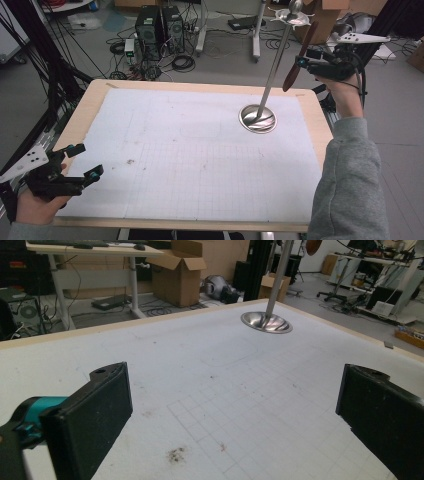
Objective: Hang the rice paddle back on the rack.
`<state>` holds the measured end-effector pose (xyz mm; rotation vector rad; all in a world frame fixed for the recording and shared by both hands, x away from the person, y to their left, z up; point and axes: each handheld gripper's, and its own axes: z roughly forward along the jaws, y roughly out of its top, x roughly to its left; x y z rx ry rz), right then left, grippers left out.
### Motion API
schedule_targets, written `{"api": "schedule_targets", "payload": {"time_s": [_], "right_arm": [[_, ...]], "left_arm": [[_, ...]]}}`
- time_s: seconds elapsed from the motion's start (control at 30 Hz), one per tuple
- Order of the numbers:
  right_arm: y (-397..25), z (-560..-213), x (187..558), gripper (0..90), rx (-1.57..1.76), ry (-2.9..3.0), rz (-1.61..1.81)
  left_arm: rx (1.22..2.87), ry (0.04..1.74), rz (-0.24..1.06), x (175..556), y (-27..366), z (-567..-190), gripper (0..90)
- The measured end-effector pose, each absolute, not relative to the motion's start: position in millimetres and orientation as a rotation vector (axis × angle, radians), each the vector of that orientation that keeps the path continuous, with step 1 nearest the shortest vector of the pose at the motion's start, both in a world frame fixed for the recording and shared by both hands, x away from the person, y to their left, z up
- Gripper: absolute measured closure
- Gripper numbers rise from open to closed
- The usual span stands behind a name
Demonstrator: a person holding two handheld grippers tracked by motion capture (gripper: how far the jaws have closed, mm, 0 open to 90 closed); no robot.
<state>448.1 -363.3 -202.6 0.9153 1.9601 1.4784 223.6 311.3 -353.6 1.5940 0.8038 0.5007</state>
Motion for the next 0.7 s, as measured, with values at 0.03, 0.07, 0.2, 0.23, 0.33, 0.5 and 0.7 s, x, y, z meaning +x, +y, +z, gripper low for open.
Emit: {"api": "schedule_targets", "payload": {"time_s": [0.03,0.07,0.2,0.23,0.33,0.5,0.7], "right_arm": [[-362.5,-202.6,446.4,32.0,0.903,1.955,1.483],[-361.8,-202.8,444.8,28.8,0.897,1.954,1.489],[-359.3,-205.1,437.9,19.2,0.882,1.944,1.477],[-358.8,-205.8,436.4,16.9,0.874,1.941,1.474],[-357.2,-207.7,432.5,13.5,0.878,1.938,1.467],[-355.1,-212.3,424.5,6.2,0.847,1.949,1.436],[-356.2,-225.7,416.0,1.2,0.865,1.952,1.434]], "left_arm": [[1.594,0.804,0.501,223.6,311.3,-353.6,1.9],[1.596,0.798,0.498,225.6,309.6,-353.2,1.9],[1.601,0.787,0.488,229.9,305.4,-352.8,2.0],[1.601,0.787,0.488,229.9,305.4,-352.8,1.9],[1.603,0.781,0.481,233.5,302.6,-352.8,1.9],[1.605,0.771,0.473,239.7,298.5,-352.1,1.9],[1.601,0.758,0.46,246.9,294.0,-350.5,1.9]]}}
